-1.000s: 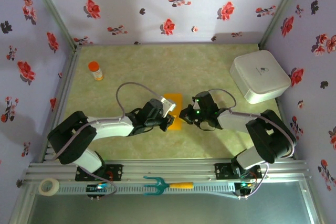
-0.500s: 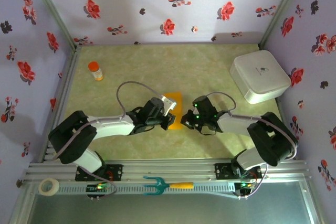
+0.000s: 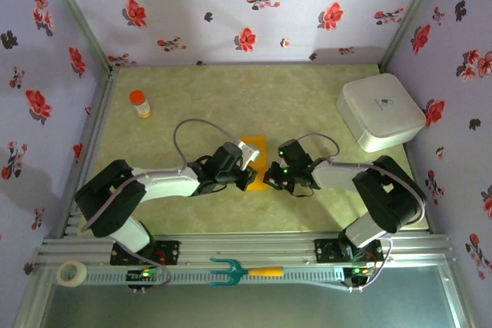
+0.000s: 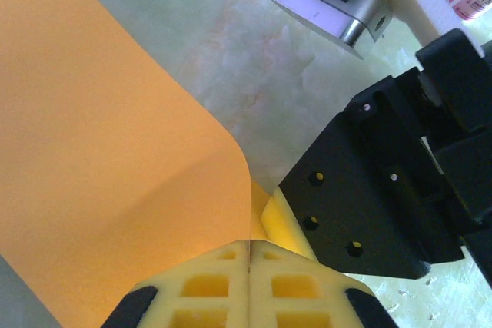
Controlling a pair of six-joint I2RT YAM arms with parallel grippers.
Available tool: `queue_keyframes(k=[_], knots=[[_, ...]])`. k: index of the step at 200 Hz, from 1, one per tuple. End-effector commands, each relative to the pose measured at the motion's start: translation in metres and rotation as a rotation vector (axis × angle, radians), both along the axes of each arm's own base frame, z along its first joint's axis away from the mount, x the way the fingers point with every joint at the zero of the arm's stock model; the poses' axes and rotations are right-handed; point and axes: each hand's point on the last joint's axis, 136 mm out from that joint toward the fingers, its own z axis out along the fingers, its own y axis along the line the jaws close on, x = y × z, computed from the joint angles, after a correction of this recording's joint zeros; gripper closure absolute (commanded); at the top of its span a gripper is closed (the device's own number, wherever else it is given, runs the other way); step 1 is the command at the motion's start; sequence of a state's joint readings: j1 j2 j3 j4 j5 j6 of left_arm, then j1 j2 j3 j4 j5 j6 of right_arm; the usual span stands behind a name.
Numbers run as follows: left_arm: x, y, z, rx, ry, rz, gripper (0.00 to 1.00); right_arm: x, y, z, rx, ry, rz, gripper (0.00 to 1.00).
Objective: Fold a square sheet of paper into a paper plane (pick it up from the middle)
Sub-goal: Fold the triangle a second time at the center of the table.
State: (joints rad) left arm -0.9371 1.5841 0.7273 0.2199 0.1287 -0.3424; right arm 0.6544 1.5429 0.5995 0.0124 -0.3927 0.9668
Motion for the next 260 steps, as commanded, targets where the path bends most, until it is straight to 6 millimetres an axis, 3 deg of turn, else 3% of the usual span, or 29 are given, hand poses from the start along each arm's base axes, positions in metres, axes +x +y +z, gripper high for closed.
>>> queue_keyframes(k=[1,83,184,211,260], knots=[[0.008,-0.001,-0.003,0.002,0.042,0.019,1.0,-0.01,-0.026,-0.014,-0.16,0.026,0.037,1.0],[0.031,0.0,-0.019,0.046,0.067,0.049,1.0,-0.003,-0.039,-0.012,-0.196,0.022,0.026,1.0],[0.035,0.003,-0.042,0.081,0.093,0.06,1.0,-0.001,-0.039,-0.011,-0.193,0.019,0.028,1.0],[0.032,0.004,-0.048,0.075,0.122,0.075,1.0,0.003,-0.036,-0.004,-0.173,-0.002,0.028,0.98],[0.026,0.005,-0.05,0.002,0.206,0.146,0.99,0.011,-0.011,0.02,-0.014,-0.039,-0.001,0.95]])
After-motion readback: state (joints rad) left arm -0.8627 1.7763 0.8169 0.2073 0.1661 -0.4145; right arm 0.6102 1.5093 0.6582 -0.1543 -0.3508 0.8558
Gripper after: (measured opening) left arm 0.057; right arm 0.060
